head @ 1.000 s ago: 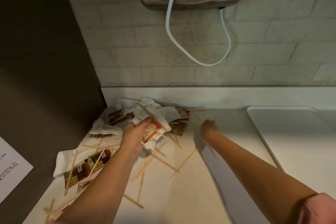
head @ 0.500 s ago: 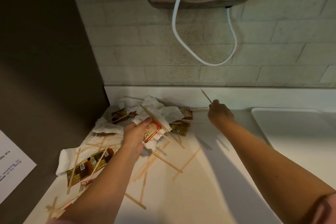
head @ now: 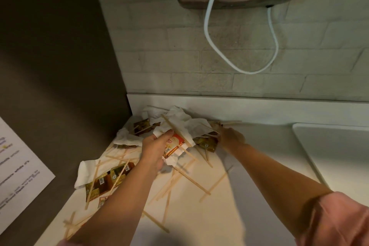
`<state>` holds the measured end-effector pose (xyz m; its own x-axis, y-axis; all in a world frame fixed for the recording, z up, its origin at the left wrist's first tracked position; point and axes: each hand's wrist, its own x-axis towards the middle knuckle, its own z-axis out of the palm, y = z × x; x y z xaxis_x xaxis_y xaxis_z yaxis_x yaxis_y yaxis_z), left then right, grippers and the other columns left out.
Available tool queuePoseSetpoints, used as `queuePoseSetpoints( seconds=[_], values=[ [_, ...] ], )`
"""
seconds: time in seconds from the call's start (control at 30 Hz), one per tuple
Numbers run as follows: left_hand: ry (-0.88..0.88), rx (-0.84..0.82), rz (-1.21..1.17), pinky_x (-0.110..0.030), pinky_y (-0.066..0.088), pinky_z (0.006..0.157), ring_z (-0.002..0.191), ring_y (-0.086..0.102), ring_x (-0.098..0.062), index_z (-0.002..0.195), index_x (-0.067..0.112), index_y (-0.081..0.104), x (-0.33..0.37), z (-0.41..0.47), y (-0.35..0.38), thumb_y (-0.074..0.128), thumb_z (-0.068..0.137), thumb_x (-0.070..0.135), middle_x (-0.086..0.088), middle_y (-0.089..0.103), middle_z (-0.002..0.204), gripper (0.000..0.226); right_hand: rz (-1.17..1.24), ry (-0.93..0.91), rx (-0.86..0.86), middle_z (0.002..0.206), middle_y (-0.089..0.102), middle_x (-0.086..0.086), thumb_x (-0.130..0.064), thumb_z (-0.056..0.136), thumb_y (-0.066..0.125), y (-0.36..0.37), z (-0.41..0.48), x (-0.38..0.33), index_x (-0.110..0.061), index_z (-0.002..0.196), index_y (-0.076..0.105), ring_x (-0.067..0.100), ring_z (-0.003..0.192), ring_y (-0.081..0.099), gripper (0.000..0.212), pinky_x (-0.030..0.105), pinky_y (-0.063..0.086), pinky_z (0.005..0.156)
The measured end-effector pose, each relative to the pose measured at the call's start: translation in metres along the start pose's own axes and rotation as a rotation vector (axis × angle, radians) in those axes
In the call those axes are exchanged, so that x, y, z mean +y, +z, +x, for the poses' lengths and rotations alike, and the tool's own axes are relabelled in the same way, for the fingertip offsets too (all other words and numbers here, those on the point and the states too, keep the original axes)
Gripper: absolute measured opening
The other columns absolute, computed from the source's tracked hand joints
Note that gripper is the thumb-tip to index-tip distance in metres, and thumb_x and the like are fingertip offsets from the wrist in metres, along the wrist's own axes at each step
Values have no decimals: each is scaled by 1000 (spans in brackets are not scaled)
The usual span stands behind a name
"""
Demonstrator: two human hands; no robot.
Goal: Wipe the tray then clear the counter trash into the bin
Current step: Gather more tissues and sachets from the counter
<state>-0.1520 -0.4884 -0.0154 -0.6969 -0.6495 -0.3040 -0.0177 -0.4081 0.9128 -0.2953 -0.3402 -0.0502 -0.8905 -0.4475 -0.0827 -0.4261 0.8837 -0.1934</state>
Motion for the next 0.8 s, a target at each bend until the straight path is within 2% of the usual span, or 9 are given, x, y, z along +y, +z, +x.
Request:
queuePoseSetpoints(
  seconds=[0.2,0.27,0.33,0.4,0.43,0.5,0.63,0.73,0.8],
  values=[
    [13,27,49,-22,54,46,48,64,-15,80,7,61,2,-9,0,69,82,6,-11,66,74,8,43,51,-19,137,44,12,-35,99,41,-9,-2,1,-13,139,36,30,126,43,46,40,41,97],
    [17,36,64,-21,53,46,46,64,-14,76,9,60,2,-14,0,69,82,7,-11,66,74,11,185,19,-45,124,54,14,-29,99,43,-18,-5,-4,-9,126,42,29,112,53,33,35,44,84],
    [15,39,70,-22,53,46,47,64,-15,77,9,60,1,-20,0,69,82,7,-11,66,74,11,455,-26,-67,98,57,12,-20,100,42,-26,-11,-12,-12,104,42,23,80,54,9,30,41,63],
    [11,39,75,-24,54,49,52,64,-17,79,8,61,0,-28,0,70,81,8,-11,67,74,9,838,-30,-163,72,44,7,-15,102,35,-36,-23,-24,-15,88,40,15,55,40,15,25,31,46],
    [12,36,73,-26,55,52,54,64,-18,80,8,62,-1,-32,0,70,81,8,-11,67,74,9,984,-41,-213,66,39,5,-15,102,34,-40,-29,-29,-16,84,40,13,50,33,19,23,26,41],
    [8,33,66,-33,56,62,59,64,-21,82,8,63,-3,-41,-1,71,80,9,-12,67,76,9,1094,-100,-280,62,36,2,-15,102,35,-49,-45,-42,-17,85,43,11,48,29,19,21,24,39],
    [16,40,67,-36,54,69,65,64,-26,84,8,65,-10,-60,-2,72,80,9,-15,69,80,8,941,-190,-278,64,45,6,-14,101,33,-56,-73,-65,-9,87,50,15,56,41,22,25,34,52],
    [28,44,66,-38,54,72,67,65,-26,83,9,66,-15,-76,-2,72,80,9,-14,69,81,6,752,-164,-260,92,55,14,-17,101,34,-52,-83,-69,-3,111,54,24,83,52,26,33,41,70],
    [30,28,67,-41,54,77,70,65,-27,88,6,68,-19,-86,-2,71,80,7,-15,69,82,8,683,-135,-302,103,55,16,-14,99,39,-49,-88,-65,-4,114,54,27,92,52,25,35,43,75]
  ],
)
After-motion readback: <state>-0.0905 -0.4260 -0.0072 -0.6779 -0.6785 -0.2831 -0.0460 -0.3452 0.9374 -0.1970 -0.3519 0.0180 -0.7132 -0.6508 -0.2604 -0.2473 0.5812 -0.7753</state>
